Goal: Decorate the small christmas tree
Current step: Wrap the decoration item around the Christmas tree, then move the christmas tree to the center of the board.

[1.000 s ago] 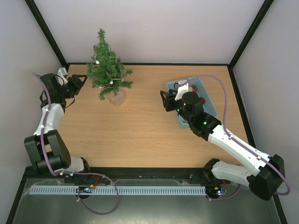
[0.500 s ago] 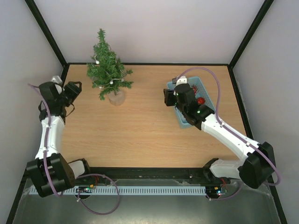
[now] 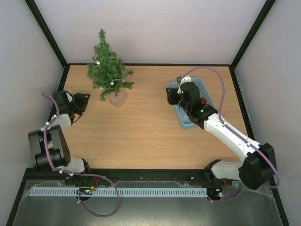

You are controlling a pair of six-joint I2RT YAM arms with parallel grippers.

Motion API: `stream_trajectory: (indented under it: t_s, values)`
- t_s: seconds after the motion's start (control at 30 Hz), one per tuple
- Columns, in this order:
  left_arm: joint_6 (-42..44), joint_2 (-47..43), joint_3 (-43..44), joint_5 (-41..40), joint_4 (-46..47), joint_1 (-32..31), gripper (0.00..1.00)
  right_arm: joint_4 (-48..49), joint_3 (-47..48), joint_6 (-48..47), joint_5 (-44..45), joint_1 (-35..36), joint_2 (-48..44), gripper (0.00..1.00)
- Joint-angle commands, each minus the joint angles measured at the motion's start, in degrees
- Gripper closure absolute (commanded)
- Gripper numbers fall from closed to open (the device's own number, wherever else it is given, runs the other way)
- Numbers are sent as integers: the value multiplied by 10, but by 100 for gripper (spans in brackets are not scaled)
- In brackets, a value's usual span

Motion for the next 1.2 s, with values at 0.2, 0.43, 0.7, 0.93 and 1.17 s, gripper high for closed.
stream_trajectory:
  t_s: [0.2, 0.43, 0.7, 0.93, 1.17]
  values:
    - [-73, 163, -5, 38, 236, -69, 55, 41, -23, 11, -38, 1, -49, 55]
    - [-171, 285, -10, 66, 427, -82, 57, 48, -30, 3, -41, 1, -78, 55]
    - [-194, 392, 47, 61, 495, -92, 57, 47, -36, -1, -39, 1, -100, 54]
    - [-234, 473, 116, 81, 536, -111, 60, 43, -42, -3, -30, 1, -117, 55]
    - [-203, 506, 182, 103, 473, -145, 60, 41, -44, -7, -30, 1, -123, 54]
